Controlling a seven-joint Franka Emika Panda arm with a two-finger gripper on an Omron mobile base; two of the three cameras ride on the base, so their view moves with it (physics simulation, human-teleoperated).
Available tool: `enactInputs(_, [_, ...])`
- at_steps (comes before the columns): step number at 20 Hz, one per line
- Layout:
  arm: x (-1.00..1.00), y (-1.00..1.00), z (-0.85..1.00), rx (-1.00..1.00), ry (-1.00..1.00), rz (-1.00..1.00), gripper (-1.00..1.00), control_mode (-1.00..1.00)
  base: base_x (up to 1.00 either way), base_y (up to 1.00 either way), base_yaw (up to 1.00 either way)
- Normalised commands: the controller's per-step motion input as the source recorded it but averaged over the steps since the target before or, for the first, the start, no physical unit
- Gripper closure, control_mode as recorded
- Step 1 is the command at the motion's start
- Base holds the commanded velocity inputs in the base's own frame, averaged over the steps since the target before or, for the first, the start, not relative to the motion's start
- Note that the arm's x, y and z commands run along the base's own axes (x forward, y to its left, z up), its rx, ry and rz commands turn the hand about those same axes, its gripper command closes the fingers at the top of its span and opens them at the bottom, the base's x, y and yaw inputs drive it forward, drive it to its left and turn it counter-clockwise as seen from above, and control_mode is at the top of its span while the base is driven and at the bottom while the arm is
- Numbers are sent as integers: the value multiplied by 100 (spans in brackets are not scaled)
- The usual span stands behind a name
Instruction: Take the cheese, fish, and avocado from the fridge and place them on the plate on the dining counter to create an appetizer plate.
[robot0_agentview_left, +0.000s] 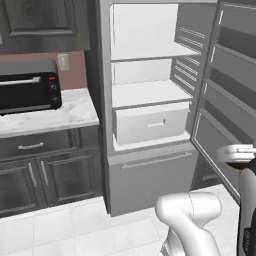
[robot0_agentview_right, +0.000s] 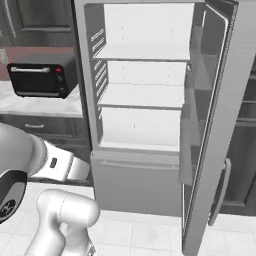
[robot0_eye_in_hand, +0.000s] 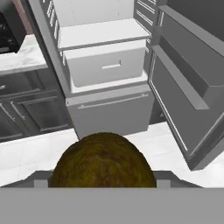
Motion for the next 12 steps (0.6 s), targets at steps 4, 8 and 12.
enactInputs(4, [0, 0, 0, 0, 0, 0, 100, 100, -100, 0, 0])
enactInputs(8, [0, 0, 0, 0, 0, 0, 100, 100, -94, -36, 0])
enactInputs(12, [0, 0, 0, 0, 0, 0, 100, 100, -61, -89, 0])
